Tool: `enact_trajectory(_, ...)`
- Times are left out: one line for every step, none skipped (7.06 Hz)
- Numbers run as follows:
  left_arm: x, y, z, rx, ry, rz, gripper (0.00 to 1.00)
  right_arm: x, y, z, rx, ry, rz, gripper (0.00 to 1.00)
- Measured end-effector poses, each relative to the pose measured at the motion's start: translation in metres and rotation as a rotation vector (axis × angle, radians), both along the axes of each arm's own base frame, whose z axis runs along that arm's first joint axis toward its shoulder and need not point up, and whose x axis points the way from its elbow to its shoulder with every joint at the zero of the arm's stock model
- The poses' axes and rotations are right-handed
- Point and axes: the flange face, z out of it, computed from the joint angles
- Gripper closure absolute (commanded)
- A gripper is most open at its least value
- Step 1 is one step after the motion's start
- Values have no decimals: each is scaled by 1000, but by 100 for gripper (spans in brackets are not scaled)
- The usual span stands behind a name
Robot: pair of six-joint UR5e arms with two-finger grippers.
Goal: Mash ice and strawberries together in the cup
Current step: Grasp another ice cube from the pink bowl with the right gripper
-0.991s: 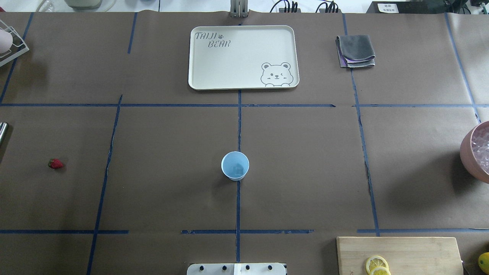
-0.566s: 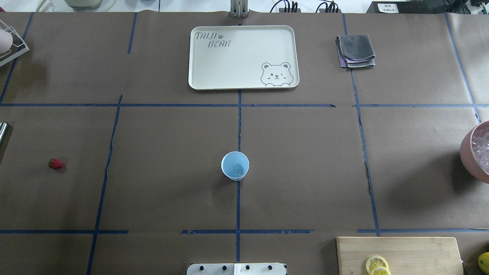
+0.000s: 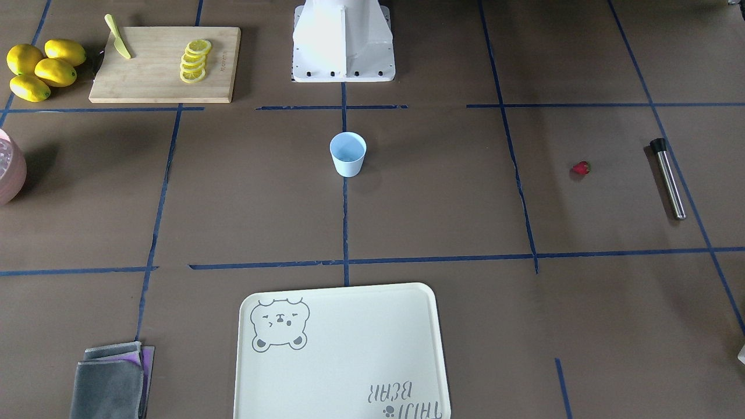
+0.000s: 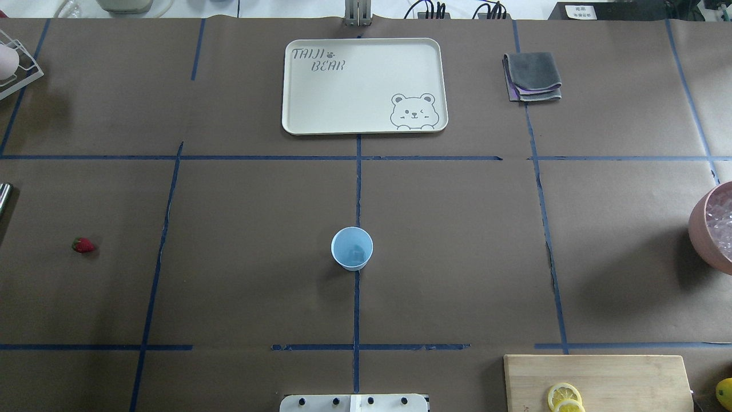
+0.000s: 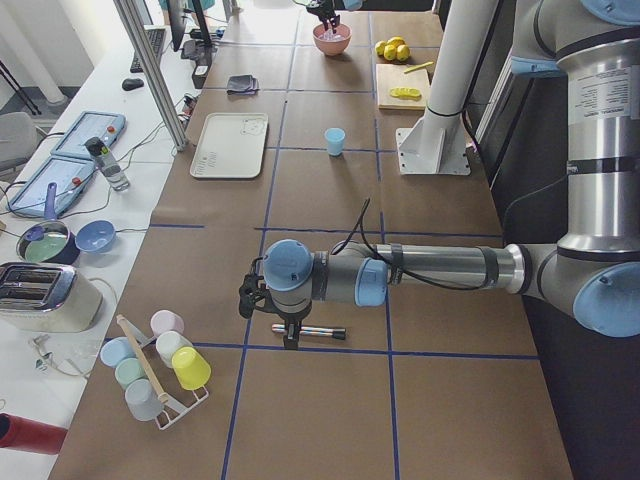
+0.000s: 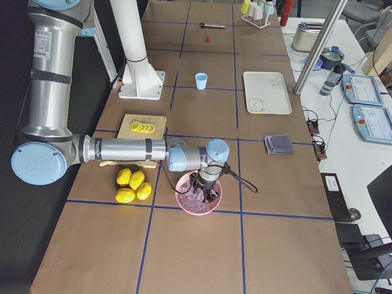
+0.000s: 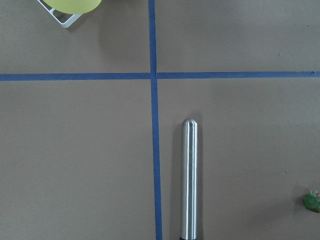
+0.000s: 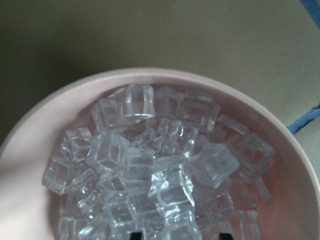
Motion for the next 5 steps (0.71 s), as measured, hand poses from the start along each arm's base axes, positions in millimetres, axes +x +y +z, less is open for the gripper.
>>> enact_trajectory(0, 0, 0, 0, 0, 0, 0, 0, -1, -1, 2, -1, 0, 42)
enact_trajectory(0, 0, 0, 0, 0, 0, 0, -1, -2, -2, 3, -2, 0, 42)
enact_trajectory(0, 0, 0, 0, 1, 0, 0, -1, -2, -2, 5, -2, -1, 42)
enact_trajectory(0, 0, 0, 0, 1, 0, 0, -1, -2, -2, 5, -2, -1, 55)
enact_trajectory(0, 0, 0, 0, 1, 0, 0, -1, -2, -2, 5, -2, -1, 77)
